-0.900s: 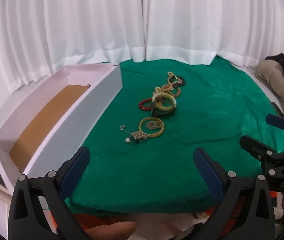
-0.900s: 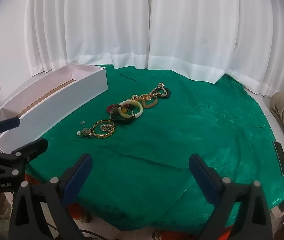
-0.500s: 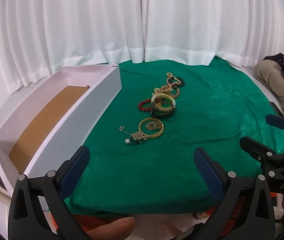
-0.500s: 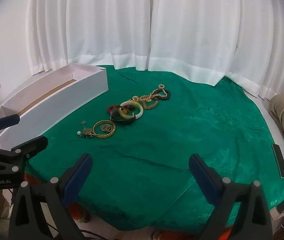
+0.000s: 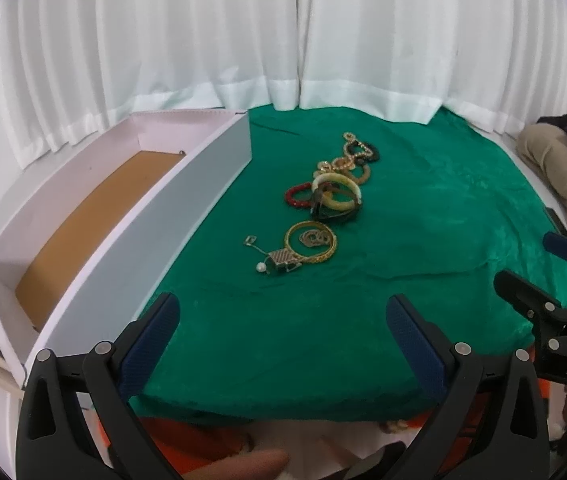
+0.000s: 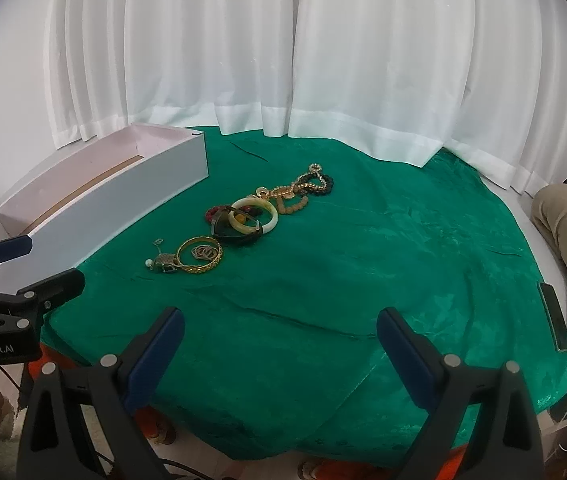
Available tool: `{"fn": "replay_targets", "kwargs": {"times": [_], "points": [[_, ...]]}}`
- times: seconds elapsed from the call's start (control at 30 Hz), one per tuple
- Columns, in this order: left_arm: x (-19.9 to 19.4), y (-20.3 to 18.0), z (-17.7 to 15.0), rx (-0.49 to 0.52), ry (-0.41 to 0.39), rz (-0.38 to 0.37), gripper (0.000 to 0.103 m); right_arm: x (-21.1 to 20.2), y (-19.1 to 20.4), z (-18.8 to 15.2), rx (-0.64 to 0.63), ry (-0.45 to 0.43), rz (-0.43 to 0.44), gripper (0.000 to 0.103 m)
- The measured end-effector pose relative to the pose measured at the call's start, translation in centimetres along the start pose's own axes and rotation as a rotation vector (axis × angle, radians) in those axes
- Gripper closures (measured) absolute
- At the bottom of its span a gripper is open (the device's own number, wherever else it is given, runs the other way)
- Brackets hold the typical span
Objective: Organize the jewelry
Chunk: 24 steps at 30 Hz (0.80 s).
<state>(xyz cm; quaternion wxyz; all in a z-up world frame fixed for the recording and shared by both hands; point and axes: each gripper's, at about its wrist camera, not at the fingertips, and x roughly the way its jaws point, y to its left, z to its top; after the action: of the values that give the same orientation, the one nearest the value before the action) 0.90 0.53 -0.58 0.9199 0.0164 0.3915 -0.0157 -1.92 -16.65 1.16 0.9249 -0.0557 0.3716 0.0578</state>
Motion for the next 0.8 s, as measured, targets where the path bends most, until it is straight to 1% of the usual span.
{"fn": "replay_targets", "kwargs": {"times": [0.1, 0.8], "points": [[-0.14, 0.77, -0.28, -0.005, 0.0, -0.007, 0.0, 0.07, 0.14, -0.06, -0.005, 0.003, -0.001, 0.004], [-0.05, 0.71, -0.61, 0.008, -0.007, -0.003, 0.001, -0.08, 0.24, 0.08, -0.012, 0.002, -0.019, 0.004]]}}
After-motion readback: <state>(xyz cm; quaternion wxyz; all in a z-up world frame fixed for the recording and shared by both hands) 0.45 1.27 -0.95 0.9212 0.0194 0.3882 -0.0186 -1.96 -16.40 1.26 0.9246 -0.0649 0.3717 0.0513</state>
